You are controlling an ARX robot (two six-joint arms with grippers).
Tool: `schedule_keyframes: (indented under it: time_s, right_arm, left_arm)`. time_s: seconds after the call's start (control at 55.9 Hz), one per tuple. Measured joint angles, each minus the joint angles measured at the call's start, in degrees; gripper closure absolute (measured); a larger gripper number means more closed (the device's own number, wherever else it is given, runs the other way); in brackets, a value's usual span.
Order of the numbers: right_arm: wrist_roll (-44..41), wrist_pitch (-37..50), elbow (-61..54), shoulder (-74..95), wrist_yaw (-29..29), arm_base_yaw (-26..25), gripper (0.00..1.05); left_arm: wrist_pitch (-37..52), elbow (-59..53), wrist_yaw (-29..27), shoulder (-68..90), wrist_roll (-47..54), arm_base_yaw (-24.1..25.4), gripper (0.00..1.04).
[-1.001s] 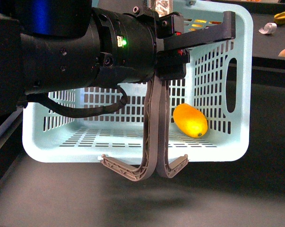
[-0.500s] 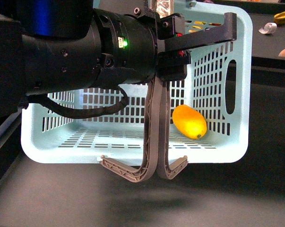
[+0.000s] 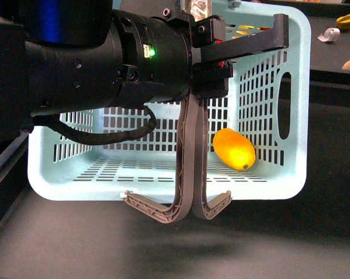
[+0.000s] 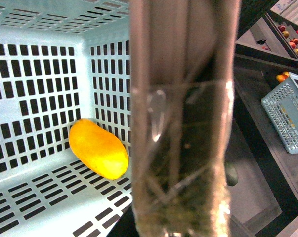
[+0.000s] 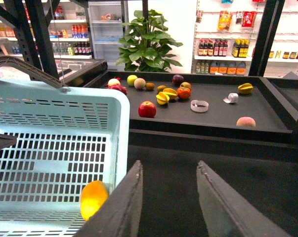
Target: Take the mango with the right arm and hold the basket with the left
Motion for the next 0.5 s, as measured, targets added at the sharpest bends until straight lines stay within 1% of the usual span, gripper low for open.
schedule_keyframes:
  time_s: [0.089, 0.125, 0.268, 0.322, 0.34, 0.357, 0.411, 0.429, 0.483, 0.5]
  right_arm:
    - [0.00, 0.00, 0.00, 0.00, 0.00, 0.00, 0.49]
    - [0.00, 0.00, 0.00, 0.00, -0.02, 0.00, 0.42]
    - [0.00, 0.00, 0.00, 0.00, 0.00, 0.00, 0.20]
    - [0.00, 0.00, 0.00, 0.00, 0.00, 0.00, 0.10]
    - [0.00, 0.00, 0.00, 0.00, 0.00, 0.02, 0.08]
    - [0.02, 0.00, 0.00, 0.00, -0.02, 0.00, 0.06]
    - [0.00, 0.00, 0.00, 0.00, -0.02, 0.00, 0.08]
    - [-0.02, 0.00, 0.00, 0.00, -0.02, 0.00, 0.08]
    - [0.00, 0.00, 0.00, 0.00, -0.02, 0.00, 0.08]
    - [0.00, 0.00, 0.00, 0.00, -0.02, 0.00, 0.08]
  left_arm:
    - [0.00, 0.00, -0.04, 0.00, 0.02, 0.00, 0.99]
    - [0.00, 0.00, -0.02, 0.00, 0.04, 0.00, 0.99]
    - [0.00, 0.00, -0.02, 0.00, 0.02, 0.00, 0.99]
    - [0.00, 0.00, -0.09, 0.00, 0.04, 0.00, 0.99]
    - [0.07, 0.00, -0.37, 0.00, 0.09, -0.09, 0.99]
    - [0.50, 0.00, -3.50, 0.00, 0.04, -0.57, 0.99]
    - [1.14, 0.09, -13.97, 0.26, -1.66, -1.53, 0.99]
    - [1.16, 0.39, -18.32, 0.42, -2.60, -1.95, 0.99]
    - [1.14, 1.46, -23.71, 0.57, -5.03, -2.12, 0.99]
    - [1.11, 1.77, -24.44, 0.57, -5.46, -2.10, 0.99]
